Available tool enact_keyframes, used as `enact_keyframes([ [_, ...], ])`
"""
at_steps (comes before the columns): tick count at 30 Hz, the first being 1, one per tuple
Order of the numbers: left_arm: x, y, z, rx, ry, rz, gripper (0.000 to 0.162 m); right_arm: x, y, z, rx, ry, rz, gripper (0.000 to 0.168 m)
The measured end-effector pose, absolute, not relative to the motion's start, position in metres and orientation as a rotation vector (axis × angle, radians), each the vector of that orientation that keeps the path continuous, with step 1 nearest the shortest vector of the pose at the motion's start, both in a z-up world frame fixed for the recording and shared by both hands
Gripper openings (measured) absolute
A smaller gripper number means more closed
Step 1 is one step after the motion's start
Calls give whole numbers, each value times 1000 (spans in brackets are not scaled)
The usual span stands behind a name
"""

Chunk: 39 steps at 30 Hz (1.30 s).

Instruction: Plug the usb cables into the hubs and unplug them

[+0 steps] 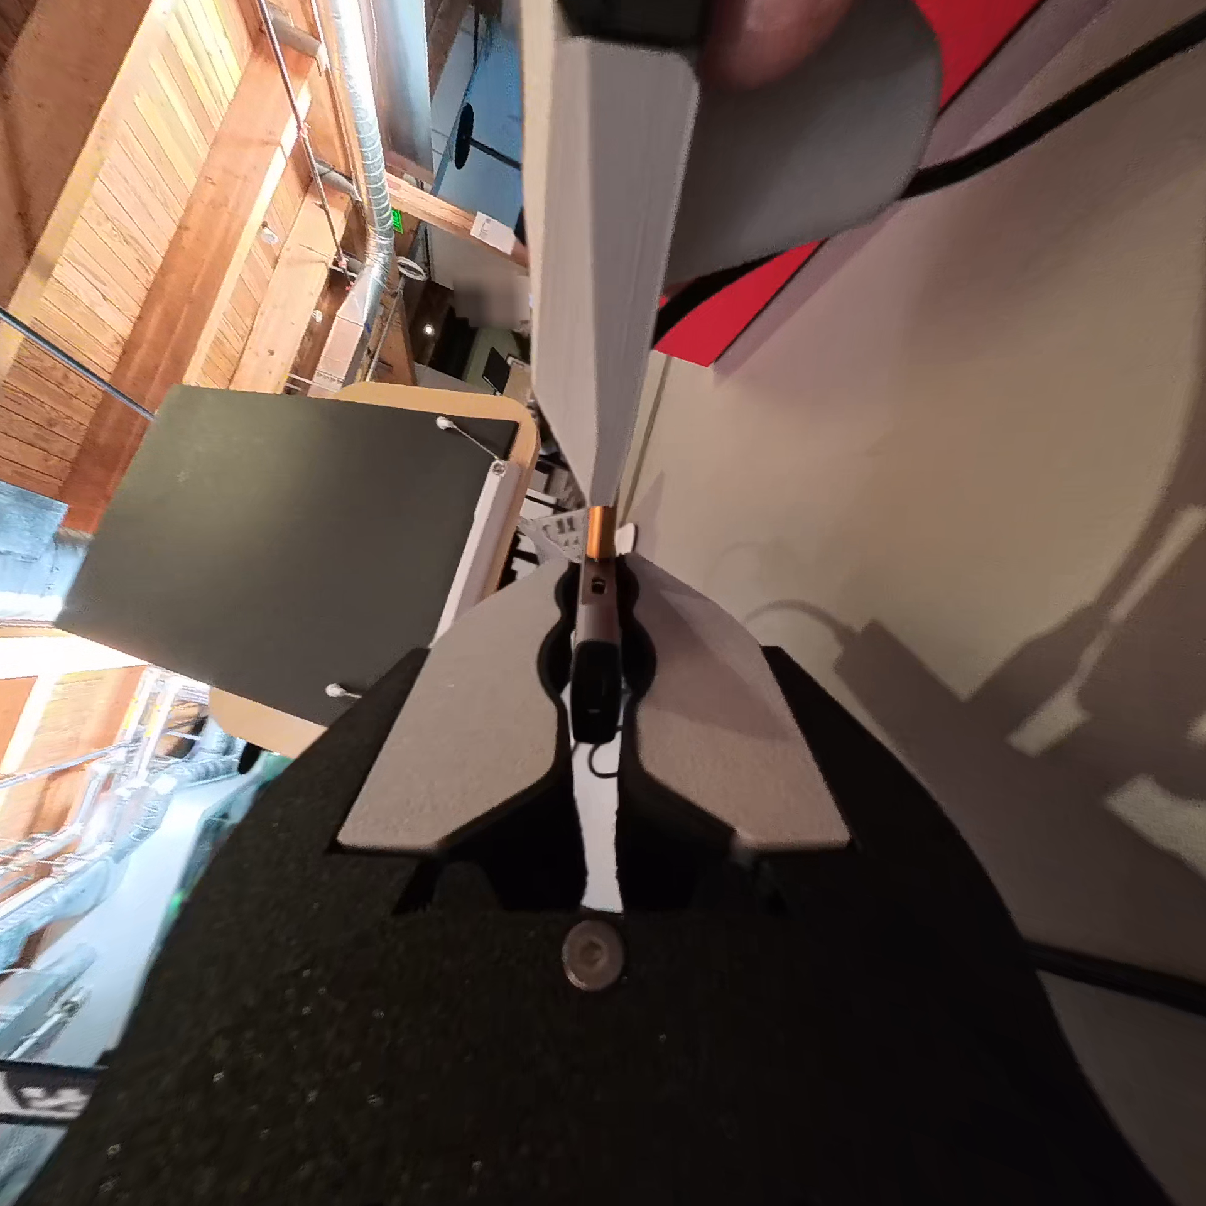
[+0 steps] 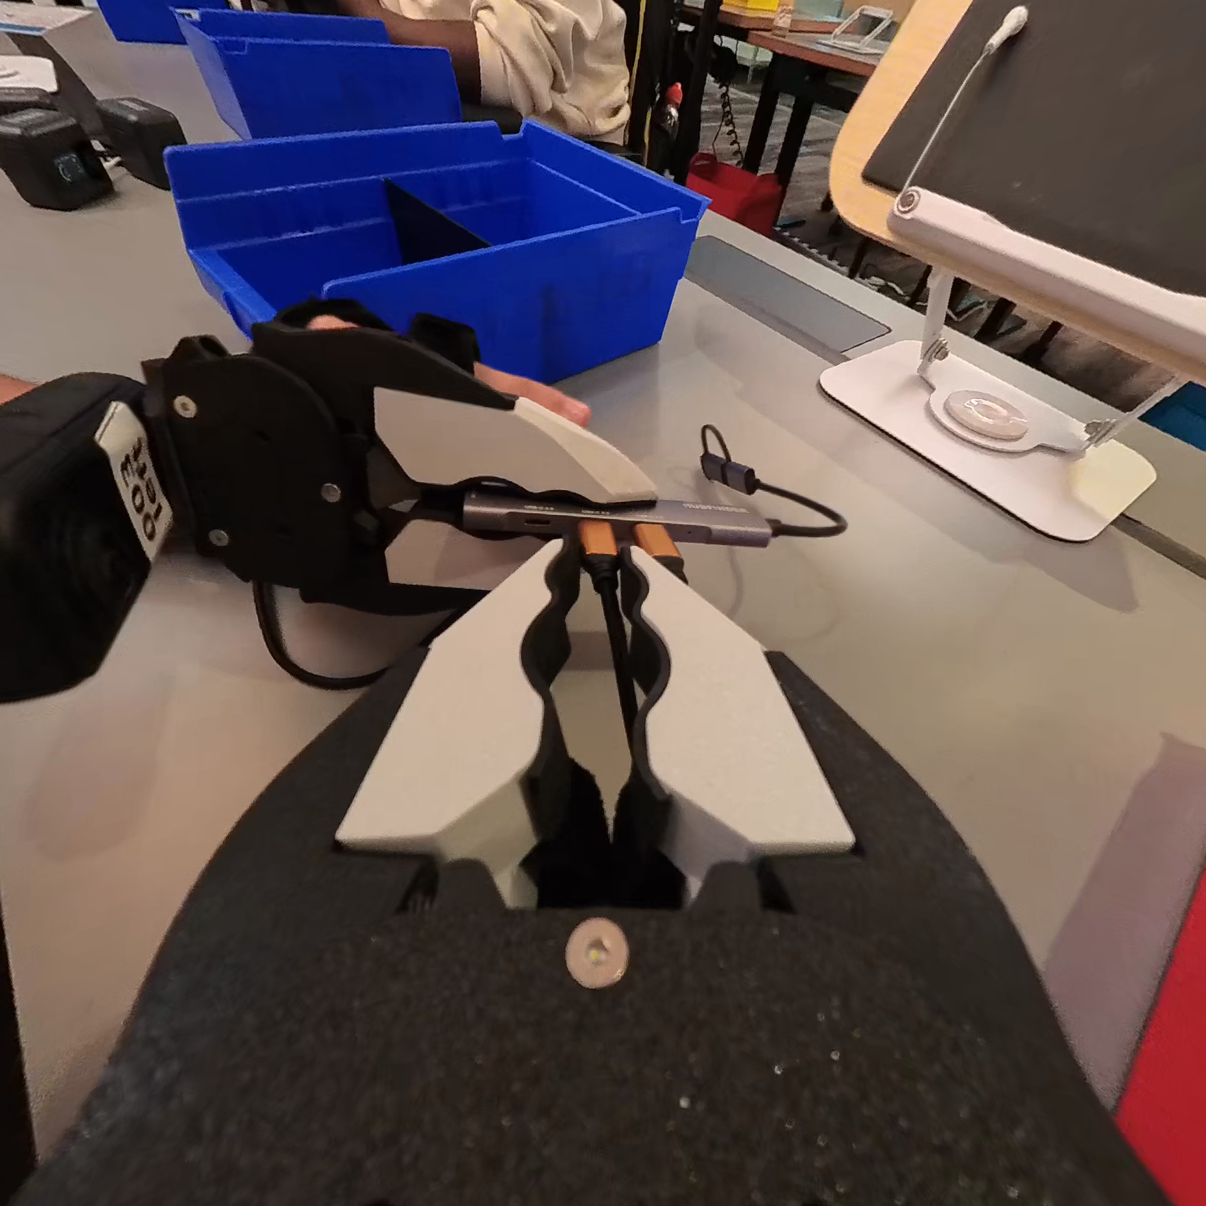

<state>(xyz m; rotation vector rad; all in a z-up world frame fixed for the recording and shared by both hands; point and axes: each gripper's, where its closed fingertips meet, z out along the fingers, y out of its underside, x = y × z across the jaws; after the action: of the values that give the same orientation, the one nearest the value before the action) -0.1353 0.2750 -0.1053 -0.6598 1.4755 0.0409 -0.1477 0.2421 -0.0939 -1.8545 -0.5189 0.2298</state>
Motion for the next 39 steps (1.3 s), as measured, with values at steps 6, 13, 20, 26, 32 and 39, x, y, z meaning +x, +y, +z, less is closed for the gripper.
enact_keyframes([
  [6, -137, 272, -102, -629, 1471, 11, 10, -146, 237, -92, -1856, -536, 311, 10],
  [13, -141, 278, -100, -652, 1471, -10, 10, -132, 231, -83, -1804, -533, 381, 0],
  [20, -150, 303, -91, -737, 1398, 16, 10, -109, 228, -79, -1813, -657, 185, 18],
  [26, -143, 281, -98, -615, 1463, 12, 10, -141, 231, -84, -1791, -694, 272, 13],
  [32, -142, 276, -96, -616, 1458, 13, 9, -139, 232, -87, -1811, -687, 228, 7],
  [39, -142, 275, -97, -605, 1467, 12, 10, -140, 231, -88, -1811, -690, 264, 1],
])
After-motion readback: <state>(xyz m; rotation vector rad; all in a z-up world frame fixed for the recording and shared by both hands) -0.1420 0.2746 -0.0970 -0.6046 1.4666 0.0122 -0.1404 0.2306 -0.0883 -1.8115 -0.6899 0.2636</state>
